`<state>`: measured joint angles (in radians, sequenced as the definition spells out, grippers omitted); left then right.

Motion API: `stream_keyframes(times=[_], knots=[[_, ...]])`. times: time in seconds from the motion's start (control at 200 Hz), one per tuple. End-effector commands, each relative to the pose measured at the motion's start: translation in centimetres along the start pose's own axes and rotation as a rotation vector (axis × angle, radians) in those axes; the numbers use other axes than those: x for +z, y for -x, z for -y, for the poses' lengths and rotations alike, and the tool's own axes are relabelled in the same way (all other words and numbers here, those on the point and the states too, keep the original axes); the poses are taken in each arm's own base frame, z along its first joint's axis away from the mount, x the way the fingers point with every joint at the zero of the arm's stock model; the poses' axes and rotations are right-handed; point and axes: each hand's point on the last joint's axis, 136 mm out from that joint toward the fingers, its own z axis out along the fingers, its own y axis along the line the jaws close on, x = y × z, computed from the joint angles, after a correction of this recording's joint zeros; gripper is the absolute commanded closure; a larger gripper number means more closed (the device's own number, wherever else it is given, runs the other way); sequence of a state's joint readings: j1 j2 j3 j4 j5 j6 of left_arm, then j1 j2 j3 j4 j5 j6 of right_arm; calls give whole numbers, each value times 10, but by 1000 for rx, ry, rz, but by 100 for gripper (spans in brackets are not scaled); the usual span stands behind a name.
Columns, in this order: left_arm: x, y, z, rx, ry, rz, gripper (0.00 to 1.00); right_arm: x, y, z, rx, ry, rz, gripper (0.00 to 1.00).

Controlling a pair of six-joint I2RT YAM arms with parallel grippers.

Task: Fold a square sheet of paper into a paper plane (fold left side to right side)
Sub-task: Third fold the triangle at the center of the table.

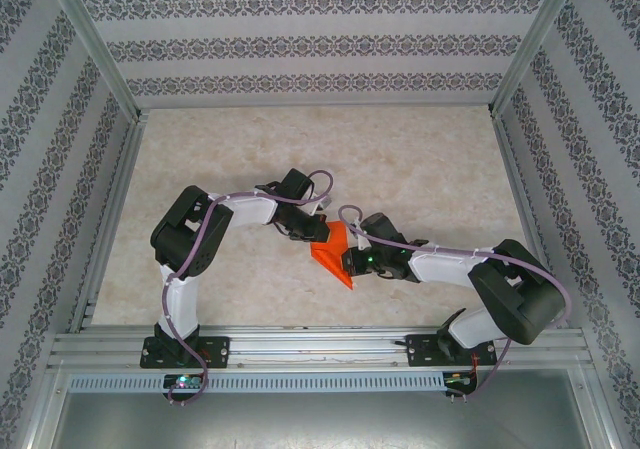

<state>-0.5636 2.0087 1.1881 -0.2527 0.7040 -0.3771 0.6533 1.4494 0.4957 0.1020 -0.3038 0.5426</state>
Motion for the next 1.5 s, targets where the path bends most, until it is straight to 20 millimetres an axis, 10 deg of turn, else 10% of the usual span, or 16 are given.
stream_keyframes(times=[0.0,1.004,1.494], knots=[[14,-21,-14,-21,51,-79,95,0,9,1,-18,-10,17,100],[8,-15,-9,-10,53,-52,88,11,-9,16,16,-49,-56,100],[-67,35,23,46,61,228,80,12,-24,28,76,-82,-89,100]])
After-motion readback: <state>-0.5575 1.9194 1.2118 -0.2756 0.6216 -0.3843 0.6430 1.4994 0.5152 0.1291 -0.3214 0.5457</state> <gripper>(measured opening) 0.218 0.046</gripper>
